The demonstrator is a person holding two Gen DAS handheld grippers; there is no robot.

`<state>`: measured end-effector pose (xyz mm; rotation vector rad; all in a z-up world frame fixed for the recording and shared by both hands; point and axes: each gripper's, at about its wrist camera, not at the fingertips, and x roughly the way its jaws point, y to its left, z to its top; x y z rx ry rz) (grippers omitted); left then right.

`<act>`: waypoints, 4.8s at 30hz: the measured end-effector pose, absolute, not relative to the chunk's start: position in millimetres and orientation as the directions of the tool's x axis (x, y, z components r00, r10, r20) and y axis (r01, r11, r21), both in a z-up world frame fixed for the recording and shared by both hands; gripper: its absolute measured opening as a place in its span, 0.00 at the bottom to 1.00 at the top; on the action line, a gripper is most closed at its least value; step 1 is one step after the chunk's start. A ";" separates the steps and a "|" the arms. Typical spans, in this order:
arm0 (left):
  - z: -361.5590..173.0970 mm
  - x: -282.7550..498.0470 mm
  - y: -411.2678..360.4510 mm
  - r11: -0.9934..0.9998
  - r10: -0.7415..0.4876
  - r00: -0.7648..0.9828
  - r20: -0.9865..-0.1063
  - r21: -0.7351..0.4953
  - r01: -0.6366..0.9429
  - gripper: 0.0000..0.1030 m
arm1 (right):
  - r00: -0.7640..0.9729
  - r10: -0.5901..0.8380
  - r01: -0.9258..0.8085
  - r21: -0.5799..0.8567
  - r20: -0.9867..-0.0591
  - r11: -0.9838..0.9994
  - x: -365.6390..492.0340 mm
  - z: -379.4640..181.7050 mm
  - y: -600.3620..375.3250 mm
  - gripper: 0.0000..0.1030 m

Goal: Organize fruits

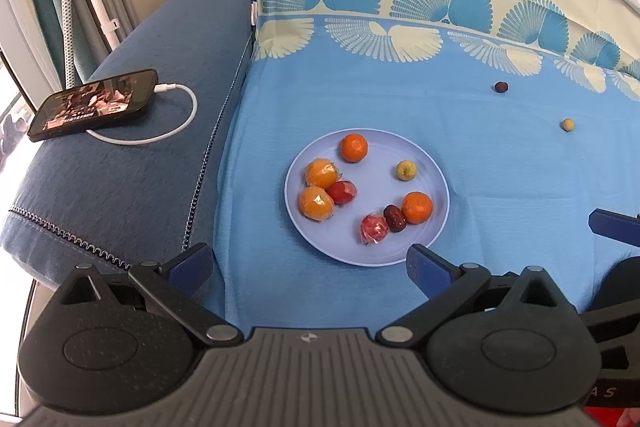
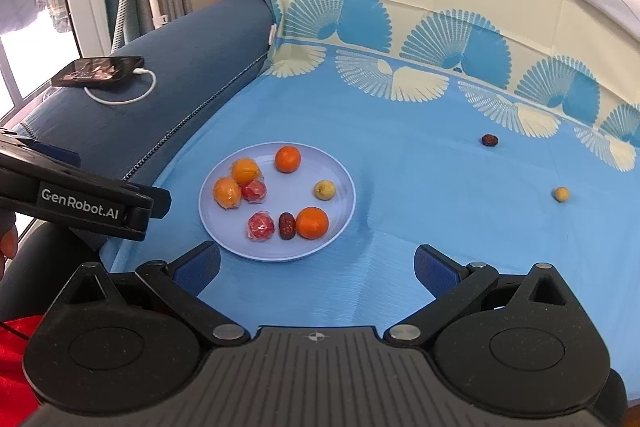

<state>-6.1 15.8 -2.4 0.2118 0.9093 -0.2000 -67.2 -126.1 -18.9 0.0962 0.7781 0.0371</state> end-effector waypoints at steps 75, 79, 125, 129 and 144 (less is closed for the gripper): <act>-180.6 286.0 -409.1 0.699 -0.342 0.487 -0.804 0.128 0.703 1.00 | 0.585 -0.464 0.645 0.035 -0.666 0.763 119.8 -230.6 -464.4 0.99; -183.9 293.7 -404.4 0.706 -0.361 0.454 -0.815 0.079 0.704 1.00 | 0.588 -0.460 0.645 0.042 -0.666 0.763 119.1 -231.3 -465.0 0.99; -78.1 220.7 -322.2 0.785 -0.302 0.485 -0.821 0.075 0.615 0.23 | 0.648 -0.453 0.586 0.021 -0.612 0.810 78.9 -161.5 -424.4 0.27; -48.1 194.6 -278.0 0.817 -0.284 0.494 -0.822 0.062 0.573 0.23 | 0.684 -0.413 0.510 -0.011 -0.602 0.860 56.9 -134.7 -387.0 0.27; 19.1 79.5 -91.5 0.923 -0.116 0.517 -0.848 0.100 0.371 0.23 | 0.787 -0.035 0.163 0.153 -0.616 0.975 -35.9 -29.0 -243.3 0.28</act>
